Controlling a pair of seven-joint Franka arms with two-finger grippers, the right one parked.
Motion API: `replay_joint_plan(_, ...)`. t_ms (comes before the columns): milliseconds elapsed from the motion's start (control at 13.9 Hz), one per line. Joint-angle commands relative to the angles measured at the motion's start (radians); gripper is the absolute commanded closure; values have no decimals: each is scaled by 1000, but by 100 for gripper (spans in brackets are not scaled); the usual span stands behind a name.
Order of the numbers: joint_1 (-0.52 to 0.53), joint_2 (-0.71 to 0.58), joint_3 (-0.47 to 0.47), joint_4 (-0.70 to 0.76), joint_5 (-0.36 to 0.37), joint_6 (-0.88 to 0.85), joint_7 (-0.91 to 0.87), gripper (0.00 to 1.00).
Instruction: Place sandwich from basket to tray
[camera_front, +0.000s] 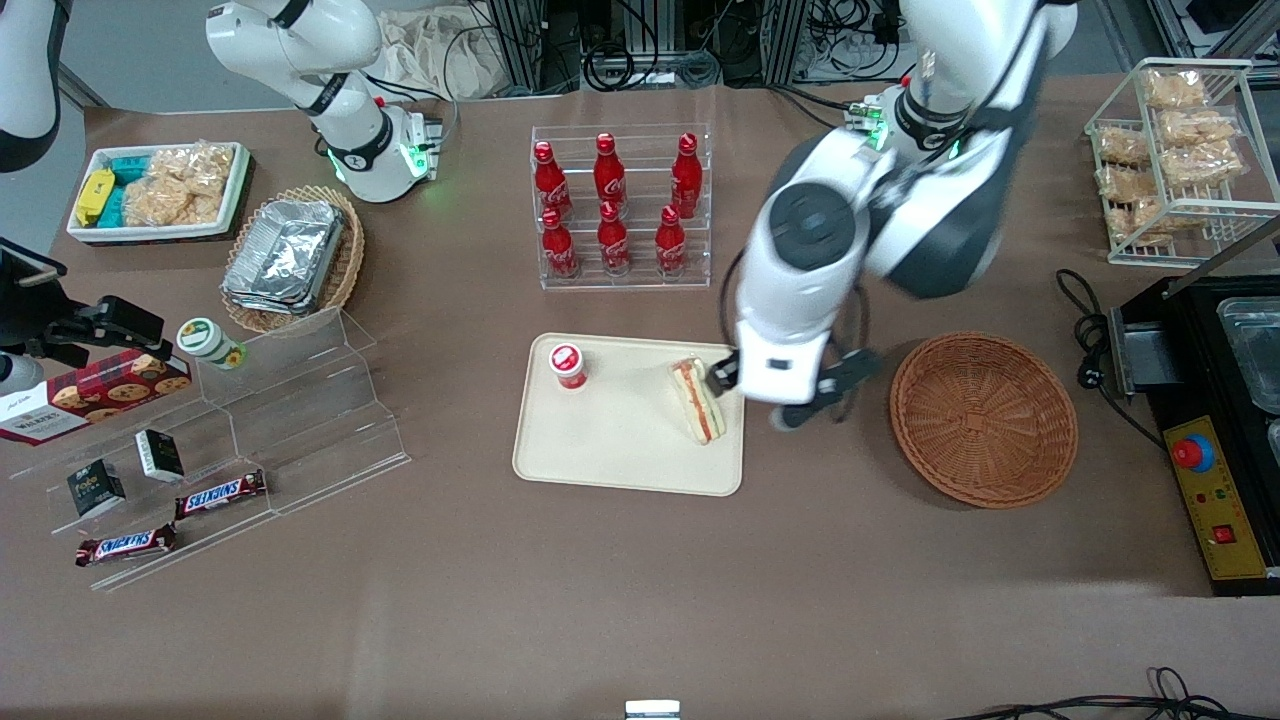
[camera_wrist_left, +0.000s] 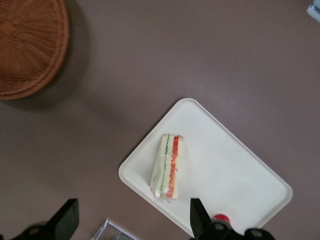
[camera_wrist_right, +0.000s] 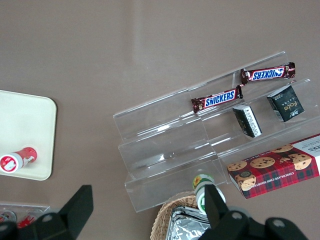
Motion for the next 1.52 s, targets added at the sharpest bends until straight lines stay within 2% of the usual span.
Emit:
replay_joint_plan(0, 85, -104, -8, -41, 0, -20, 13, 0)
replay_joint_plan(361, 236, -168, -10, -46, -16, -104, 281, 0)
replay_joint_plan(794, 447, -244, -10, -163, -19, -110, 717, 0)
replay_joint_plan(1155, 504, -400, -8, -366, -38, -26, 970, 0)
replay_joint_plan(1443, 553, -485, -10, -480, -39, 31, 1053, 0)
